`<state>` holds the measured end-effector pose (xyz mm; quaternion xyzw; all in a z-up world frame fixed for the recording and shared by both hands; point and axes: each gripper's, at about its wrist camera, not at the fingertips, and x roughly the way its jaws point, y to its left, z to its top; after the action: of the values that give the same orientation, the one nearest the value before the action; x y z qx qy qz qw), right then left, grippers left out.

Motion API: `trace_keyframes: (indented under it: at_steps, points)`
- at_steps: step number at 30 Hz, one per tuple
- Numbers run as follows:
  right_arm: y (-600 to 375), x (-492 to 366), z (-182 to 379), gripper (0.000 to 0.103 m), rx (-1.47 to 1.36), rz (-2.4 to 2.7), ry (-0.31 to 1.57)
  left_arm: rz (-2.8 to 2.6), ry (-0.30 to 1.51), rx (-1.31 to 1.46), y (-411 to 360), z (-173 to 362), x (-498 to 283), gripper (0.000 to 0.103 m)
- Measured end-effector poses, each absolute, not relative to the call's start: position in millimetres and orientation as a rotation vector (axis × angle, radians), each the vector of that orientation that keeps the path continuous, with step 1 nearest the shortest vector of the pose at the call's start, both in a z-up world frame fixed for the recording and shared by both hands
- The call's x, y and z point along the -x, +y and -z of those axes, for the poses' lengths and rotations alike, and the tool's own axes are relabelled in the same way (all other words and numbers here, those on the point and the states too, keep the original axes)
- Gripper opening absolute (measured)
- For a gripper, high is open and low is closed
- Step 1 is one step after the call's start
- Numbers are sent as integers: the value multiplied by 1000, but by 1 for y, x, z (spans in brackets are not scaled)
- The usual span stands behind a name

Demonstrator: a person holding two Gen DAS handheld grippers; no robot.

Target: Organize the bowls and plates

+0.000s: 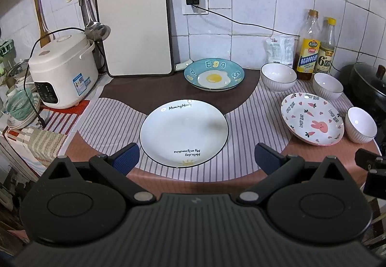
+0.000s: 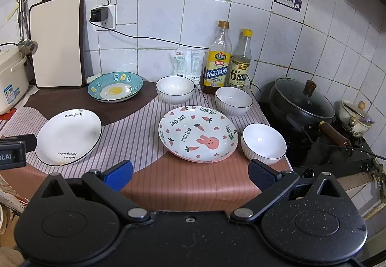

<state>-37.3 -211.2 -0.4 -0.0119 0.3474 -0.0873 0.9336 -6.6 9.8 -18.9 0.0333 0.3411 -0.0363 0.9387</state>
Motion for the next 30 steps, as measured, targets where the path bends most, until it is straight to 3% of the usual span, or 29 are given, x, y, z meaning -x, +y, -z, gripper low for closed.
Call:
trace_keyframes:
  at_steps: [14, 22, 30]
  points:
    - [-210, 40, 2, 103, 18, 166, 699, 99, 700, -38, 13, 19, 7, 103]
    - [-202, 38, -1, 103, 23, 88, 635, 233, 648, 93, 41, -1, -1, 103]
    - [-179, 13, 14, 103, 26, -80, 531, 167, 657, 27, 70, 9, -33, 100]
